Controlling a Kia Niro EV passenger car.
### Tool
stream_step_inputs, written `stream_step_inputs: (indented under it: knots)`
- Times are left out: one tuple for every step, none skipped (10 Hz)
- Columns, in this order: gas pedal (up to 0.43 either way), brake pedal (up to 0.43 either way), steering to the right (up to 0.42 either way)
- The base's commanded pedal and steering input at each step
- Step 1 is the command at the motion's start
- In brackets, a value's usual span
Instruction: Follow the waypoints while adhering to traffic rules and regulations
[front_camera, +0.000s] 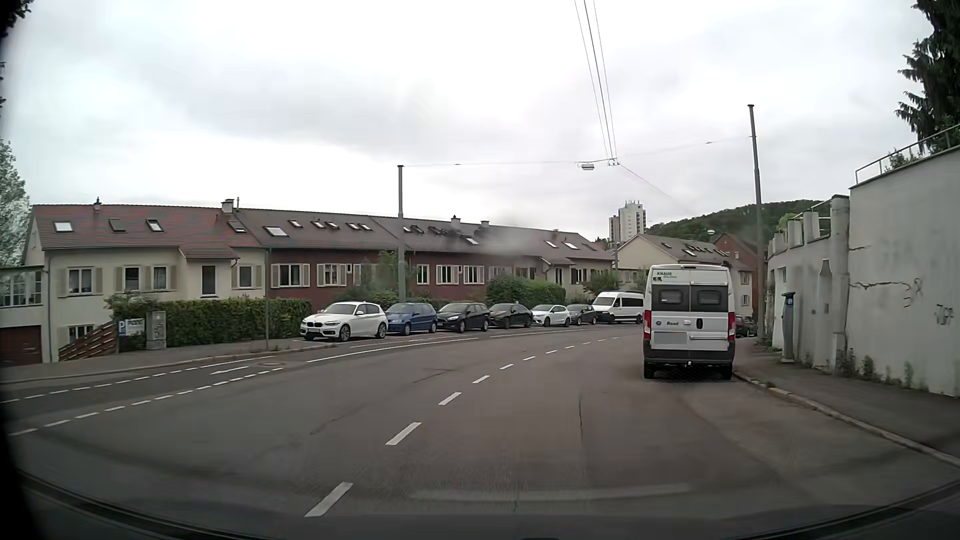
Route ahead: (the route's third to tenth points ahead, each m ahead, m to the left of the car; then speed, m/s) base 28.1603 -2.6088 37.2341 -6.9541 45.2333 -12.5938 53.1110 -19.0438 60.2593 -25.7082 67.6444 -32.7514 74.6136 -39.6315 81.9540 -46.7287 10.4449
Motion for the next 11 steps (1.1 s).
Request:
stream_step_inputs:
  knots:
    - [0.020,0.000,0.030]
    - [0.020,0.000,0.030]
    - [0.020,0.000,0.039]
    - [0.020,0.000,0.046]
    - [0.020,0.000,0.047]
    - [0.020,0.000,0.050]
    - [0.020,0.000,0.056]
    - [0.020,0.000,0.061]
    - [0.020,0.000,0.068]
    - [0.020,0.000,0.075]
    - [0.020,0.000,0.078]
